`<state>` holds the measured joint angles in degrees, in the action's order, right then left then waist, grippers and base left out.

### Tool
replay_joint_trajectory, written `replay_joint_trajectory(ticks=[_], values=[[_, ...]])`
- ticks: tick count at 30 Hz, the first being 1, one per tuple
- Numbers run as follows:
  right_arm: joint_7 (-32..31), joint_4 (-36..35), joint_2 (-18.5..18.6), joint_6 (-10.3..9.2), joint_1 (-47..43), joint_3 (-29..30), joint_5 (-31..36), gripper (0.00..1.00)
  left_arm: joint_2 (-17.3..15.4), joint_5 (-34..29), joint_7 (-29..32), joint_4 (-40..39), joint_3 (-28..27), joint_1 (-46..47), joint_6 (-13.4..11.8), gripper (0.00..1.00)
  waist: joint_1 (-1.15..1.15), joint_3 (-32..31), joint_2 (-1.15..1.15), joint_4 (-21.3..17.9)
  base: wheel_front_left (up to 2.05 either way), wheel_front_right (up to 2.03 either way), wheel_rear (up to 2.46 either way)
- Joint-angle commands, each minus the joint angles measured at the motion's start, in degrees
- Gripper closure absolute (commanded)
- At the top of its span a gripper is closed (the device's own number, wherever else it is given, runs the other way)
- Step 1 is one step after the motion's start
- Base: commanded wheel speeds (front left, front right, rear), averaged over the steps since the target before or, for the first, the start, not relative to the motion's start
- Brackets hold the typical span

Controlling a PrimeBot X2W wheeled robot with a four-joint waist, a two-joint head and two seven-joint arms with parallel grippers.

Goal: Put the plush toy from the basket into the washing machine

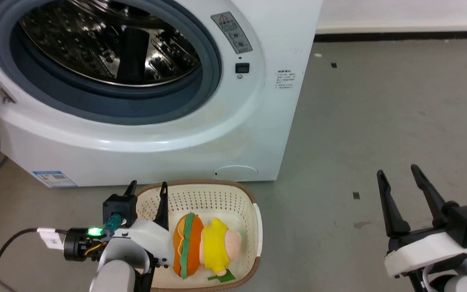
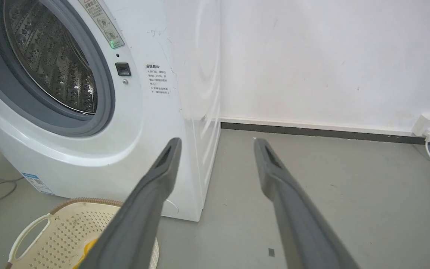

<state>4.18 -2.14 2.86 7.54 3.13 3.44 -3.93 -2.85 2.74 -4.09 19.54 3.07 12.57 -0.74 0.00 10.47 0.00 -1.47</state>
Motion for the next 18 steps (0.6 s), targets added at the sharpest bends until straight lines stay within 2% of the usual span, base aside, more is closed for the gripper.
replay_joint_trajectory(ticks=[1,18], values=[[0.62,-0.55,0.00,-0.02,1.45,0.27,-0.53,0.00,-0.24,0.30,-0.47,1.89,0.27,1.97,0.33,0.00,0.00,1.60,0.00,-0.50,0.00,0.00,0.00],[2.65,-4.42,0.01,-0.02,6.72,1.51,-3.32,0.00,-2.11,1.28,2.85,13.92,2.86,12.33,0.05,0.00,0.00,14.43,0.00,-2.51,0.00,0.00,0.00]])
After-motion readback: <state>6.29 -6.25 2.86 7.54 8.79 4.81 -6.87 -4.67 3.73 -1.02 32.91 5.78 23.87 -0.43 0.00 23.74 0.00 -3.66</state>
